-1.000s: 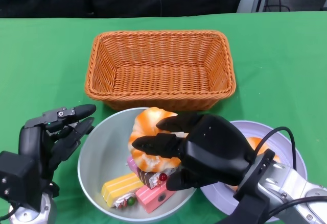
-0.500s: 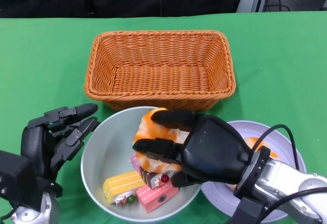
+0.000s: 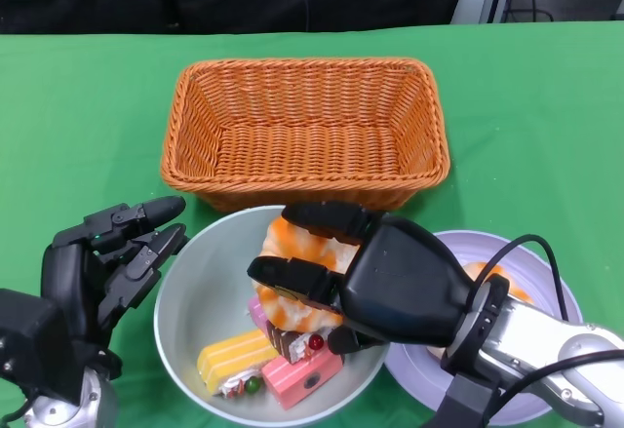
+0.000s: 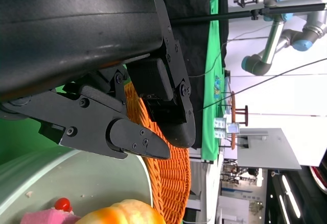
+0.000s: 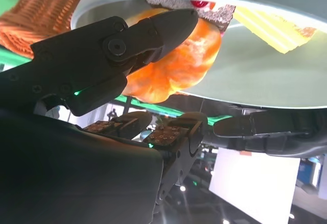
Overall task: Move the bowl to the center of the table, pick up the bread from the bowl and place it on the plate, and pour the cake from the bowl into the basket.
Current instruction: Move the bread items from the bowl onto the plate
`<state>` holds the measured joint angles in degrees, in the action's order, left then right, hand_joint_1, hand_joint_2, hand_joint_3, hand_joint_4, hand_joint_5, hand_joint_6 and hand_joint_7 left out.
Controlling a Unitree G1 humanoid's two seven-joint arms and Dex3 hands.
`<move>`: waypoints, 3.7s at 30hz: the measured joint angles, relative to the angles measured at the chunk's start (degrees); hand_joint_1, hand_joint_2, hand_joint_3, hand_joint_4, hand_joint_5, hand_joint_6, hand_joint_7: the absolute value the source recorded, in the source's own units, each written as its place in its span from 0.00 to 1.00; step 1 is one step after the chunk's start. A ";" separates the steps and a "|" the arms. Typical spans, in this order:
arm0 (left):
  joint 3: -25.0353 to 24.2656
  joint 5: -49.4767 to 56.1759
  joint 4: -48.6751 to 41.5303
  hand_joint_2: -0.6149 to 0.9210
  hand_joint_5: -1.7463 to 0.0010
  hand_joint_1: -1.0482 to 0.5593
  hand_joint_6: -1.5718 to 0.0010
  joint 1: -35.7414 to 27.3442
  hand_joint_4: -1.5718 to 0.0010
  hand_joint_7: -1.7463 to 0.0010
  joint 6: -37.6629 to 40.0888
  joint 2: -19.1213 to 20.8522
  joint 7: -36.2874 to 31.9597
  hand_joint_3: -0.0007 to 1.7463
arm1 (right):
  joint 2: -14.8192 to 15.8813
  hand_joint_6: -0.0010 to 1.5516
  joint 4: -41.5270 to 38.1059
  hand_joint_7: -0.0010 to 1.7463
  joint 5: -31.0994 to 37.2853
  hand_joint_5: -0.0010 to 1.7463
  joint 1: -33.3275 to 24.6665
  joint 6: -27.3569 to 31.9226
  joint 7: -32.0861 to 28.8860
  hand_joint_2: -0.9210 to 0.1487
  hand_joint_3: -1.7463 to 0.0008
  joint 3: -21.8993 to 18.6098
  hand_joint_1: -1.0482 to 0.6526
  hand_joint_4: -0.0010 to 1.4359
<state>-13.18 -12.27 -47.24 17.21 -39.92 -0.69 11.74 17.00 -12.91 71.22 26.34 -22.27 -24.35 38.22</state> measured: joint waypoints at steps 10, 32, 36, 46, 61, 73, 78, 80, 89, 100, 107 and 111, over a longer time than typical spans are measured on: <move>0.15 0.62 0.09 1.00 0.14 0.41 0.23 -0.68 0.52 0.99 -0.64 -0.20 -0.65 0.02 | 0.53 0.29 -3.49 0.00 1.86 0.00 2.09 1.15 -2.80 0.07 1.00 1.99 0.09 0.27; -0.59 -2.58 0.66 1.00 0.12 0.42 0.18 -0.81 0.54 0.95 -1.34 -1.83 2.76 0.02 | -1.32 0.34 -12.62 0.01 0.99 0.03 5.35 1.08 -8.77 0.11 1.00 5.18 0.16 0.35; -1.08 -3.96 -0.16 0.99 0.32 0.40 0.21 -0.81 0.45 0.95 -1.69 -2.03 4.54 0.01 | -2.07 0.39 -15.18 0.02 0.60 0.04 5.61 0.77 -12.37 0.14 1.00 5.45 0.31 0.40; -1.30 -1.53 -0.99 1.00 0.30 0.44 0.19 -0.81 0.47 0.96 -2.50 -2.00 1.95 0.03 | -4.59 0.56 -20.09 0.04 -1.43 0.07 6.23 0.44 -17.37 0.09 0.99 5.76 0.49 0.60; -0.34 3.42 -2.79 1.00 0.21 0.40 0.19 -0.73 0.51 0.96 -5.87 -1.69 -2.75 0.04 | -6.24 0.75 -28.73 0.02 -3.36 0.60 11.23 -5.51 -27.77 0.08 1.00 7.44 0.50 0.60; -0.25 3.13 -3.14 1.00 0.12 0.43 0.19 -0.69 0.54 0.94 -5.98 -1.27 -3.45 0.02 | -6.74 0.78 -30.93 0.01 -3.66 0.66 13.36 -9.68 -34.77 0.10 1.00 7.74 0.48 0.57; -0.23 3.06 -3.13 1.00 0.12 0.45 0.19 -0.69 0.54 0.94 -5.91 -1.26 -3.45 0.02 | -6.74 0.78 -30.93 0.01 -3.66 0.66 14.14 -10.29 -37.05 0.09 1.00 7.74 0.47 0.56; -0.20 3.05 -3.06 1.00 0.12 0.45 0.19 -0.69 0.53 0.93 -5.66 -1.26 -3.49 0.02 | -6.73 0.78 -30.93 0.01 -3.71 0.62 14.33 -10.81 -37.23 0.09 1.00 7.73 0.47 0.58; -0.11 3.05 -3.03 1.00 0.17 0.44 0.21 -0.69 0.51 0.91 -5.38 -1.25 -3.57 0.03 | -6.69 0.77 -30.81 0.00 -4.12 0.57 14.52 -12.09 -38.11 0.06 1.00 7.36 0.47 0.60; 0.44 5.66 -3.32 1.00 0.24 0.43 0.24 -0.66 0.52 0.88 -5.98 -0.27 -6.74 0.04 | -4.48 0.76 -23.90 0.00 -14.34 0.48 12.23 -17.39 -28.08 0.12 1.00 2.05 0.47 0.62; 0.30 4.95 -5.18 1.00 0.49 0.44 0.25 -0.34 0.40 0.85 -7.63 0.25 -5.53 0.06 | -2.73 0.77 -13.78 0.01 -24.71 0.46 4.77 -18.95 -14.29 0.15 1.00 -4.00 0.50 0.68; 0.13 4.57 -6.21 1.00 0.53 0.44 0.25 -0.14 0.37 0.85 -7.91 0.51 -4.90 0.05 | -2.91 0.77 -10.28 0.01 -29.84 0.46 1.35 -19.35 -8.56 0.14 1.00 -7.11 0.51 0.68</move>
<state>-13.05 -7.70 -53.44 17.08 -47.83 -0.18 6.84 14.09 -23.19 41.38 27.69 -41.62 -32.91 31.11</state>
